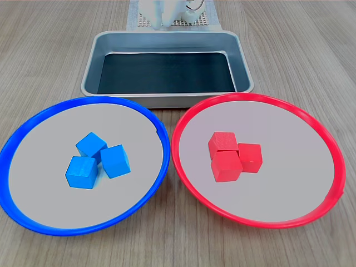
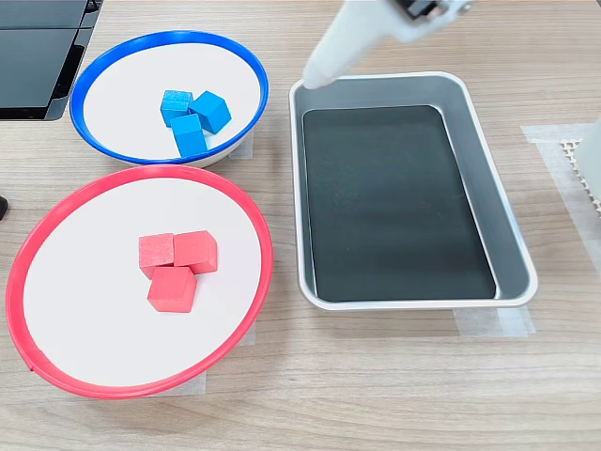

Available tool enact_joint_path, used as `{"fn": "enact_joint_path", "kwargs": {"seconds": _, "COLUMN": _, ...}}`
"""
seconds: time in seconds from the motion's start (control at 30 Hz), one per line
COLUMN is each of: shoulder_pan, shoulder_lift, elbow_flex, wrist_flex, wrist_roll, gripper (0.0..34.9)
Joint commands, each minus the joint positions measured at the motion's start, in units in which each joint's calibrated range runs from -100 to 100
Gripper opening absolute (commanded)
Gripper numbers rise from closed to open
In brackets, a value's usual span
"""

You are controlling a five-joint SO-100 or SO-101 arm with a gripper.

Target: Relocate any misplaced blocks to their matching dishes.

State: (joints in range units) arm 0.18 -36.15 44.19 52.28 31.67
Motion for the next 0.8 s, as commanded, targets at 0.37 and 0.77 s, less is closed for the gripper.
{"fn": "enact_joint_path", "kwargs": {"seconds": 0.37, "shoulder_pan": -3.2, "shoulder_lift": -37.0, "elbow_flex": 28.6, "wrist_flex": -4.9, "wrist_roll": -24.9, "gripper": 0.4}}
{"fn": "enact_joint_path", "kwargs": {"seconds": 0.77, "shoulder_pan": -1.8, "shoulder_lift": -52.6, "elbow_flex": 40.2, "wrist_flex": -2.5, "wrist_roll": -33.2, "gripper": 0.4}}
